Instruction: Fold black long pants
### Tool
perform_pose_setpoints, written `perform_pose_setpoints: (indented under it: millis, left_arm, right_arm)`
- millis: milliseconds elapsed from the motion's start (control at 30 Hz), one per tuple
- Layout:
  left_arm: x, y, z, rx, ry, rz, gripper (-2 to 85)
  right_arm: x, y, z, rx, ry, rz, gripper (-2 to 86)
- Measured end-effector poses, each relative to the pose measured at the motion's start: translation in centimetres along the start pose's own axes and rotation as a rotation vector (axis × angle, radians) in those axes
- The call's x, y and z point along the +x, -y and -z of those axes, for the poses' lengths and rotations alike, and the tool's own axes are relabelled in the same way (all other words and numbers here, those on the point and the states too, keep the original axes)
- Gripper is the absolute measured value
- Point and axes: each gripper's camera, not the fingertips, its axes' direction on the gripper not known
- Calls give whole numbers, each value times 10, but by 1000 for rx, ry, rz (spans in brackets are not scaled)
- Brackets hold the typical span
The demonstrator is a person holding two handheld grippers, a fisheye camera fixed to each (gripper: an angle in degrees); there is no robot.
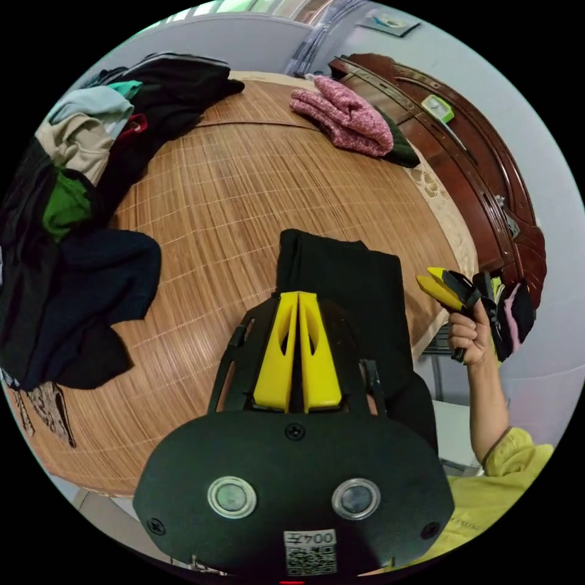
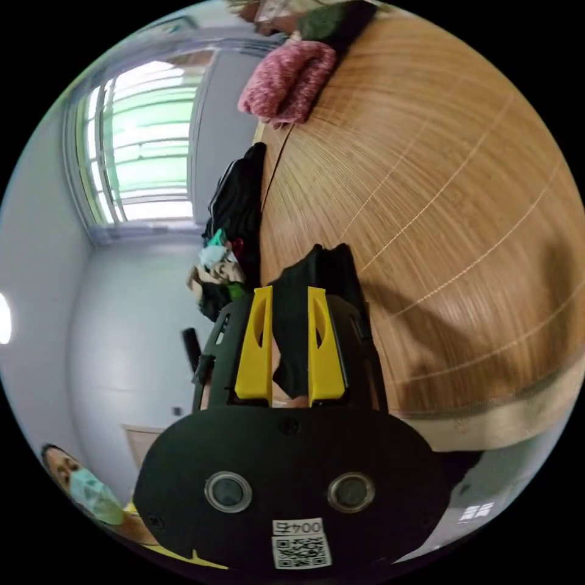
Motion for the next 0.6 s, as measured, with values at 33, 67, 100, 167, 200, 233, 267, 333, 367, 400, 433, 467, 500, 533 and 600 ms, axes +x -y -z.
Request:
perform_pose_setpoints:
  millis: [33, 67, 100, 167, 200, 233, 267, 333, 367, 400, 433, 467, 500, 533, 600]
  left_arm:
    - [-3, 9, -4, -20, -8, 3, 13]
    - [-10, 24, -13, -51, -35, 18, 16]
    - [-16, 36, -19, -65, -65, 28, 20]
    - [-23, 50, -24, -51, -91, 38, 28]
    - [-27, 56, -27, -40, -102, 42, 35]
    - [-28, 59, -29, -38, -106, 42, 38]
    - [-31, 64, -33, -41, -105, 39, 48]
    - [-35, 70, -40, -52, -98, 38, 61]
    - [-39, 72, -44, -53, -105, 46, 68]
    - [-44, 74, -47, -49, -122, 59, 72]
    - [-46, 75, -48, -46, -133, 64, 73]
    - [-50, 76, -52, -45, -156, 69, 76]
    - [-52, 77, -58, -56, -171, 71, 77]
    - [-53, 77, -60, -62, -175, 70, 77]
    - [-54, 77, -67, -61, -158, 72, 69]
  right_arm:
    - [3, 11, -1, -4, 12, -27, 89]
    - [3, 16, -2, -7, 4, -36, 90]
    - [3, 25, -5, -15, -14, -52, 92]
    - [2, 35, -9, -33, -30, -65, 95]
    - [0, 40, -10, -31, -45, -67, 96]
    - [-1, 46, -11, -31, -71, -69, 96]
    - [-2, 48, -12, -32, -83, -71, 95]
    - [-1, 57, -15, -43, -111, -81, 91]
    - [-1, 58, -14, -37, -109, -84, 90]
    - [0, 60, -14, -27, -106, -87, 86]
    - [1, 62, -16, -30, -98, -85, 84]
    - [1, 63, -19, -38, -94, -83, 83]
    - [2, 66, -25, -56, -95, -79, 81]
    - [1, 68, -30, -60, -98, -75, 78]
    - [0, 71, -38, -63, -107, -64, 69]
